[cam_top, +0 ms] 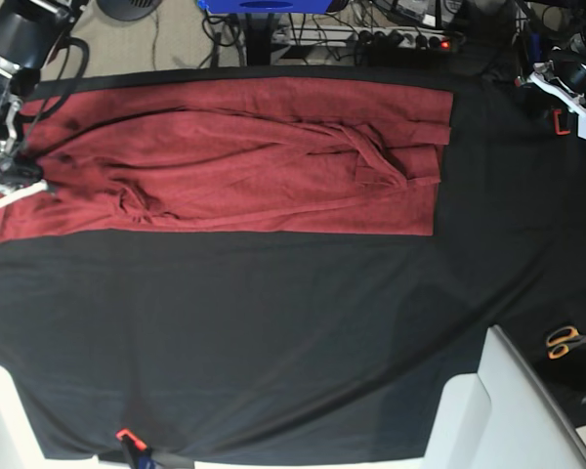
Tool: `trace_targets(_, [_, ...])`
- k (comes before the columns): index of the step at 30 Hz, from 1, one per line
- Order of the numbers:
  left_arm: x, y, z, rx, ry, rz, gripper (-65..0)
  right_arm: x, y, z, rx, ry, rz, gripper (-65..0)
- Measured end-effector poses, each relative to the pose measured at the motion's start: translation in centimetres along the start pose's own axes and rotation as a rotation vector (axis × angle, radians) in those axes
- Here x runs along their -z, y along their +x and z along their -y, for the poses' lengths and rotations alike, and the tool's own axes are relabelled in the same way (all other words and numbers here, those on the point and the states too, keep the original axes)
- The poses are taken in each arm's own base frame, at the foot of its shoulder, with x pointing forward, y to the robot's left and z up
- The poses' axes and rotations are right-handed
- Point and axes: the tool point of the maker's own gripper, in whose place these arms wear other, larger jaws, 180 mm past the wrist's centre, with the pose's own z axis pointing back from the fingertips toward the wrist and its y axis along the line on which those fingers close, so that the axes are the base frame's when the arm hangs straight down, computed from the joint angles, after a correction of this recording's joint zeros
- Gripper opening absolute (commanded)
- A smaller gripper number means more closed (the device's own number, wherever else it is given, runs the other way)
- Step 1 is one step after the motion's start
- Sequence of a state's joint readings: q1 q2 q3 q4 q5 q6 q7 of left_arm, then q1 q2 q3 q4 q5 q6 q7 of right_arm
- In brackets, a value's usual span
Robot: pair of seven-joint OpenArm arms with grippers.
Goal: Fold the T-shirt properly
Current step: 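Lower the right gripper and grasp the collar end of the red strip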
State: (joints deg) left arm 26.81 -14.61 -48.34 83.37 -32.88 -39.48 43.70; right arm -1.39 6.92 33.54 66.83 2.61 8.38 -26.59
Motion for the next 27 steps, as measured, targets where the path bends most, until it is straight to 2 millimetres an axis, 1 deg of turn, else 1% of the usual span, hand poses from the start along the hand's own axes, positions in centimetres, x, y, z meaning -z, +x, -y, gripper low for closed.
trace_targets(6, [0.0, 0.1, 0.0, 0.001, 0.000, 0.001, -65.0, 0.6, -0.6, 0.5, 0.007, -0.007, -0.027, -65.0])
trace_targets(11, [0.0, 0.1, 0.0, 0.000, 0.000, 0.001, -65.0, 0.6, -0.5, 1.6, 0.036, -0.026, -0.024, -65.0])
trace_targets(22, [0.0, 0.0, 0.0, 0.000, 0.000, -0.001, -65.0, 0.6, -0.4, 1.3, 0.033, -0.022, -0.024, -65.0])
trace_targets(24, [0.0, -0.1, 0.0, 0.000, 0.001, -0.003, -65.0, 0.3, 0.2, 1.3, 0.033, -0.023, -0.012, -65.0])
trace_targets(25, [0.0, -0.2, 0.0, -0.001, 0.000, -0.004, -65.0, 0.0, 0.9, 1.5, 0.028, -0.027, 0.008, -65.0])
trace_targets(27, [-0.1, -0.2, 0.0, -0.001, 0.001, -0.006, -65.0, -0.8, 3.0, 1.7, 0.019, -0.034, 0.071, -65.0])
